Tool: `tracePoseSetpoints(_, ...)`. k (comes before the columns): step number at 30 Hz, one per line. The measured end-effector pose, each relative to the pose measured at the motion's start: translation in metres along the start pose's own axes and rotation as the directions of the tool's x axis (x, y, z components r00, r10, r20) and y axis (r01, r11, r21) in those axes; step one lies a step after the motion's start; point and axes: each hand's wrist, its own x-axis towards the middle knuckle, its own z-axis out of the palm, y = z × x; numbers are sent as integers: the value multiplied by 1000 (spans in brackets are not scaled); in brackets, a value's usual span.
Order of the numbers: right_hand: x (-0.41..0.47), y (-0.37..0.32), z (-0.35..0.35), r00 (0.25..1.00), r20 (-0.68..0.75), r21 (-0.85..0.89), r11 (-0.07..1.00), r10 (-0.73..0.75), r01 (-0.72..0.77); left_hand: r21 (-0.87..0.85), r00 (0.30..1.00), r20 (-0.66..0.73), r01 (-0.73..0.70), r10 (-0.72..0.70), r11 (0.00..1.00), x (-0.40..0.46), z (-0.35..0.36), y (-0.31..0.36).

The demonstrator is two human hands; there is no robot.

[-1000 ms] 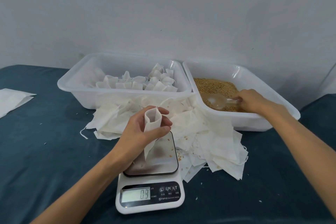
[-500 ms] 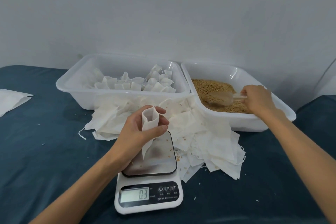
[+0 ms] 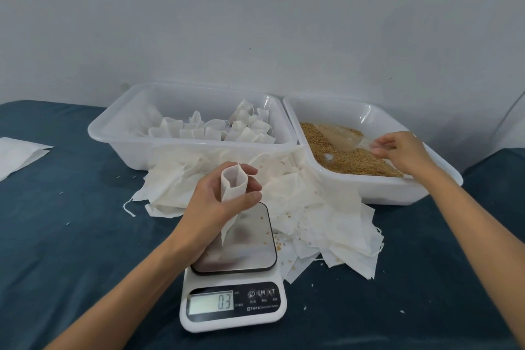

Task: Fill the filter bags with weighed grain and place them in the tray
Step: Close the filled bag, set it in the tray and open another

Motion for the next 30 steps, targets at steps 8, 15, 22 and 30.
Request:
tracePoseSetpoints(8, -64, -70, -15, 894, 216, 388, 875, -392, 290, -20, 1000, 15, 16, -15, 1000, -3, 2, 2)
tracePoseSetpoints(15, -100, -116, -29, 775, 172, 207, 791, -609, 576, 24, 999, 7, 41, -41, 999, -4, 4, 0)
tracePoseSetpoints(22, -100, -136, -36, 686, 110, -138, 673, -719, 727, -8, 998, -1, 64, -64, 998, -2, 4, -2)
tracePoseSetpoints(30, -99, -145, -37, 649, 87, -251, 614, -756, 748, -37, 998, 36, 59, -58, 998, -2, 4, -1)
